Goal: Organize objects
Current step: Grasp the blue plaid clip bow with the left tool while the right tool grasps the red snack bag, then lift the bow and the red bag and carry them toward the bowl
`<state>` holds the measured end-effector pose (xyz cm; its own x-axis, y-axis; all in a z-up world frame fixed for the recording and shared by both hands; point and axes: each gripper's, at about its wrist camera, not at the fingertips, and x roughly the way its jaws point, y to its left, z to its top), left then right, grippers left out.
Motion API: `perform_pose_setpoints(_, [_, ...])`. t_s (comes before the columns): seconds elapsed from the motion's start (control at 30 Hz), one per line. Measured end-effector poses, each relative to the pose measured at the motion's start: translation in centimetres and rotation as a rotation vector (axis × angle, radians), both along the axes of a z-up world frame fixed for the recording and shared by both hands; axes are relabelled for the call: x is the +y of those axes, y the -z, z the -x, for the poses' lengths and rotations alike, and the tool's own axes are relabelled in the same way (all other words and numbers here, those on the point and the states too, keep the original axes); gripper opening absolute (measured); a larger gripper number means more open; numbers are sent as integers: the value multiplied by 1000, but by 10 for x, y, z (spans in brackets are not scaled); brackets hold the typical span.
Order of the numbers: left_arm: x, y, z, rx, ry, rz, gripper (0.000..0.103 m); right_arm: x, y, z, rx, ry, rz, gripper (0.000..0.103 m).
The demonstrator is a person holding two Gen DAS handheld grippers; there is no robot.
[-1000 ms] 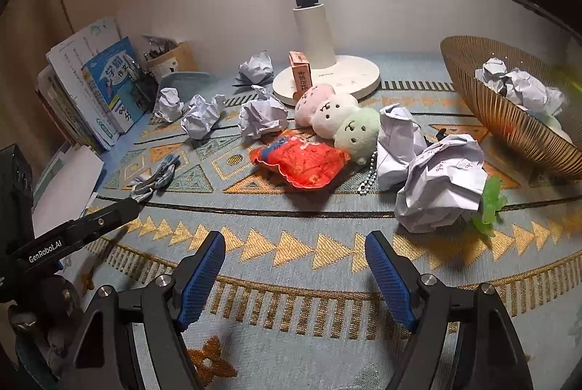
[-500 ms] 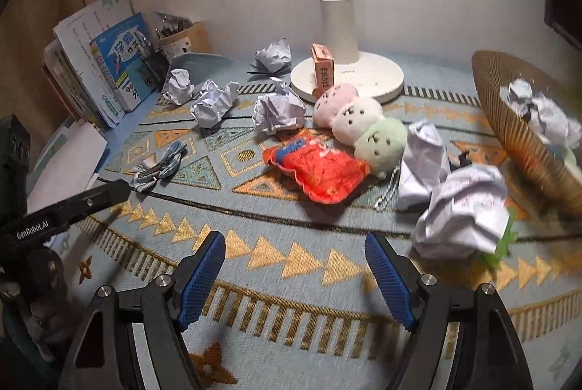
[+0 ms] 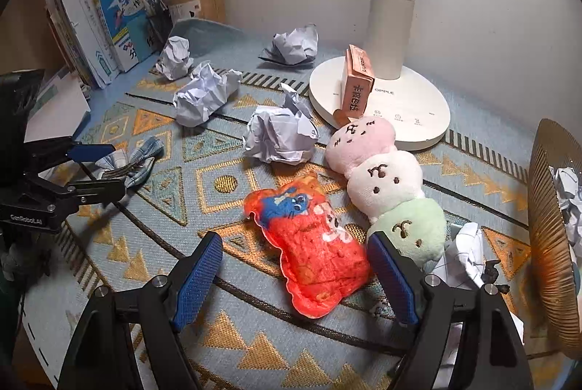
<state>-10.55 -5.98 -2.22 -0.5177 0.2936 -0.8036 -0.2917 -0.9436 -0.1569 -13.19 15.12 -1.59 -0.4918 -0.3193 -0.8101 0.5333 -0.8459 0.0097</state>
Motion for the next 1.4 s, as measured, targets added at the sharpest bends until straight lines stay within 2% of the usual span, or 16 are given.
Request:
perform_pose_setpoints(0.07, [5, 0, -1, 11, 1, 36, 72, 0, 2, 1, 7, -4, 10, 81])
perform_pose_setpoints(0.23, [8, -2, -7, 25, -5, 53, 44, -7, 14, 5, -3, 16, -47, 81])
perform_pose_setpoints(0.27, [8, -3, -8, 26, -9, 46, 34, -7, 13, 5, 2, 26, -45, 80])
perform_pose_setpoints(0.3, [9, -3, -9, 18, -10, 35, 28, -5, 12, 4, 5, 39, -44, 74])
perform_pose_setpoints(0.33, [10, -4, -12, 19, -17, 28, 26, -3, 11, 3, 9, 60, -46, 61])
perform_pose_setpoints(0.37, [12, -5, -16, 14, -23, 18, 21, 1, 9, 2, 4, 89, -44, 54])
perform_pose_setpoints(0.4, [14, -7, -21, 14, -29, 5, 20, 6, 6, -1, -5, 117, -31, 38])
perform_pose_setpoints(0.57, [24, -17, -47, 33, -47, -68, 19, 22, -7, -35, -63, 222, 80, 36])
perform_pose_setpoints(0.73, [38, -17, -68, 12, -72, -125, 19, 22, -4, -73, -72, 323, 48, 36])
perform_pose_setpoints(0.83, [43, -10, -76, 1, -69, -113, 25, 12, 0, -84, -80, 281, 12, 38])
perform_pose_setpoints(0.87, [43, -9, -78, -5, -74, -103, 37, 12, 0, -88, -79, 268, 15, 39])
perform_pose_setpoints(0.97, [38, -7, -83, 13, -92, -46, 40, 15, -4, -97, -77, 231, 61, 58])
perform_pose_setpoints(1.0, [37, -6, -82, 10, -89, -43, 42, 18, -5, -100, -64, 238, 69, 68])
perform_pose_setpoints(1.03, [36, -6, -82, 1, -83, -47, 43, 22, -7, -101, -54, 246, 75, 72])
perform_pose_setpoints(1.27, [44, -6, -79, -8, 6, 82, 45, 38, -6, -92, -103, 229, 169, 74])
perform_pose_setpoints(1.4, [32, -6, -85, -24, 22, 65, 45, 35, 2, -91, -126, 201, 188, 74])
